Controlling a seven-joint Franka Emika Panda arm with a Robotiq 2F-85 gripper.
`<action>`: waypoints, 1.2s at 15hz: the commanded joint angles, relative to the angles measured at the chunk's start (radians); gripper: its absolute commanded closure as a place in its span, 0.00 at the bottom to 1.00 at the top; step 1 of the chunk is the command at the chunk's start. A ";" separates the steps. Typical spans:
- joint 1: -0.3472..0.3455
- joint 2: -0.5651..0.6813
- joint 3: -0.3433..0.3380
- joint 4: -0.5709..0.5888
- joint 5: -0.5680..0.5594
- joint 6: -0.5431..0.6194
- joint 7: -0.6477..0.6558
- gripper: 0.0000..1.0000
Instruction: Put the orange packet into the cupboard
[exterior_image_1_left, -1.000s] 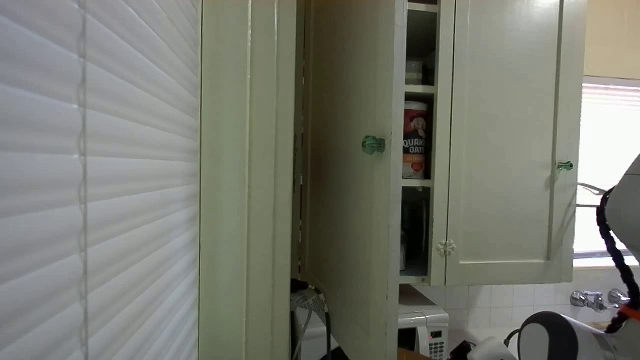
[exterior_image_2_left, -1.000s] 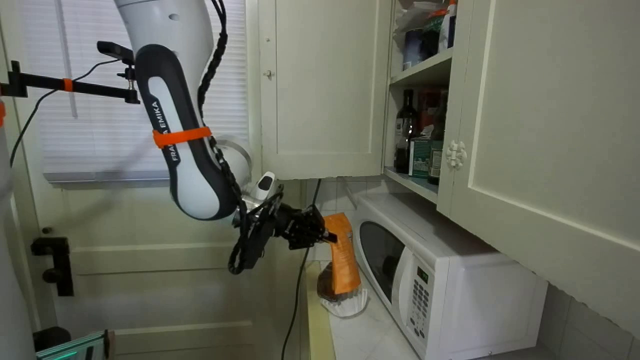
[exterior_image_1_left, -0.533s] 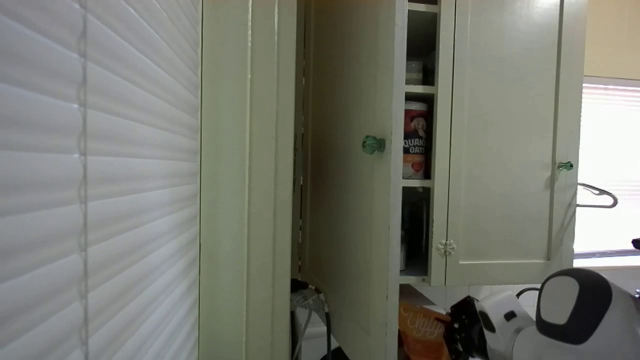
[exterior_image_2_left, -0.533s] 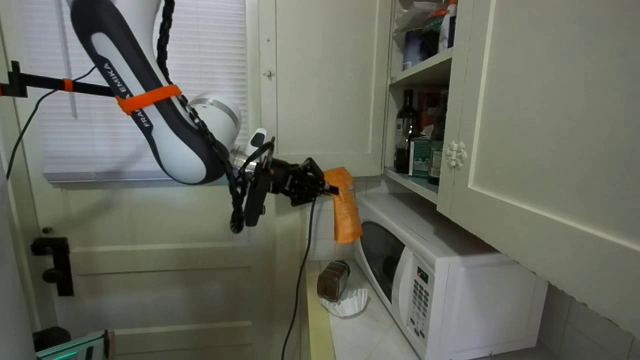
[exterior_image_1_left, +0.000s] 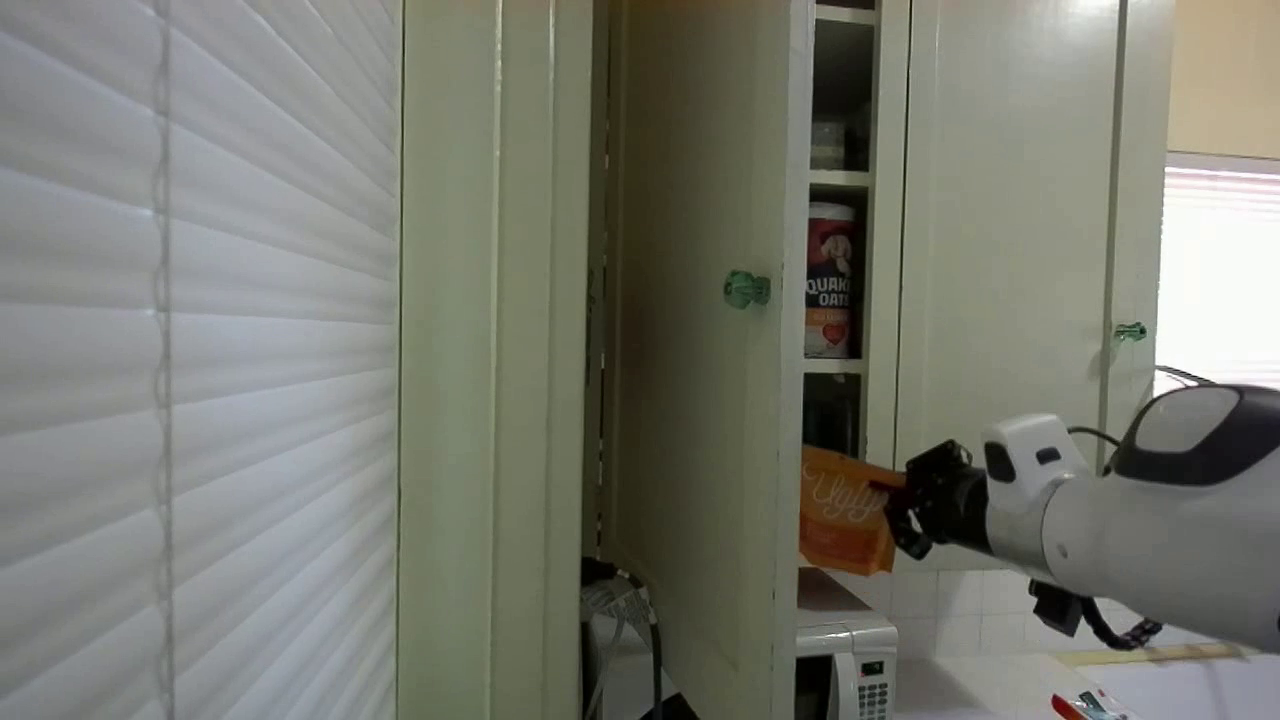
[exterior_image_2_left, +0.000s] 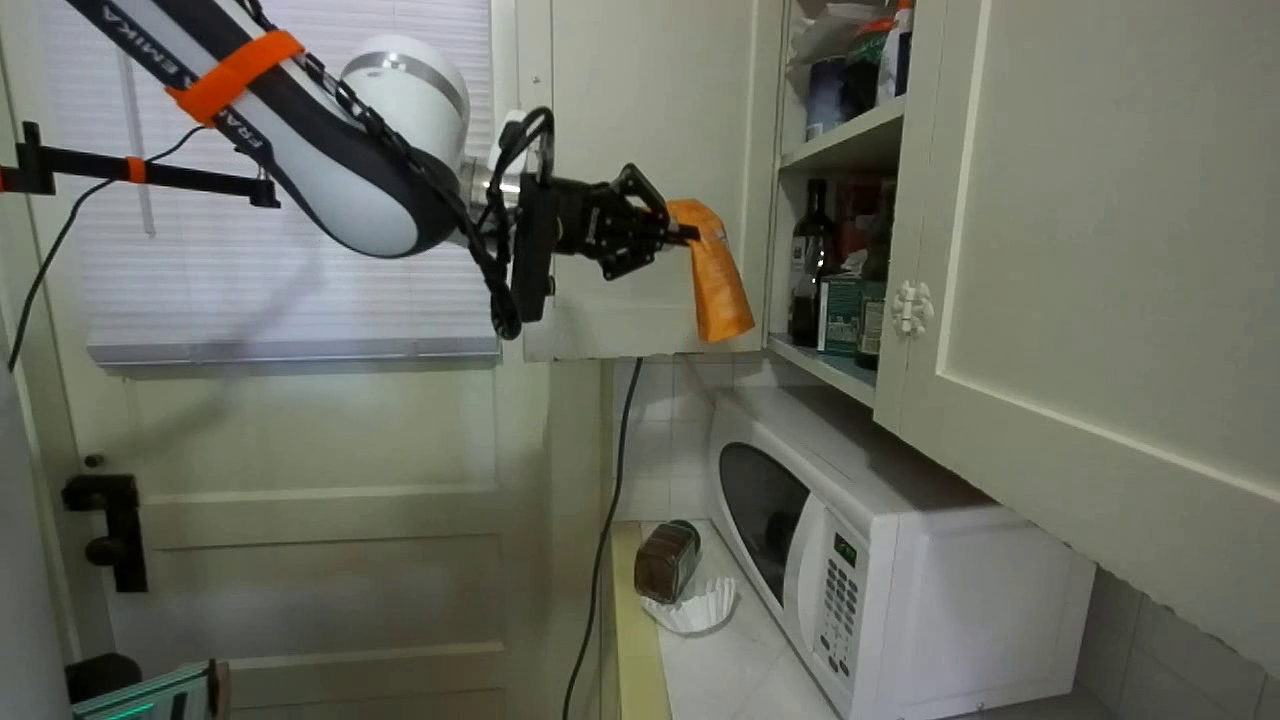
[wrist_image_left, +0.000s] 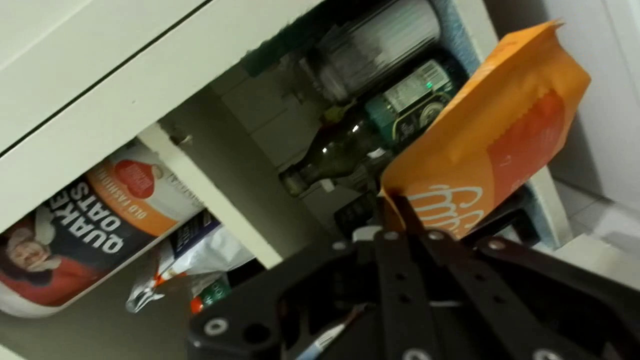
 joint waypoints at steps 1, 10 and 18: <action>0.028 -0.024 -0.030 0.013 0.001 0.006 -0.031 0.98; 0.028 -0.048 -0.053 0.098 -0.020 0.043 -0.140 1.00; 0.005 -0.024 -0.113 0.432 -0.024 0.075 -0.395 1.00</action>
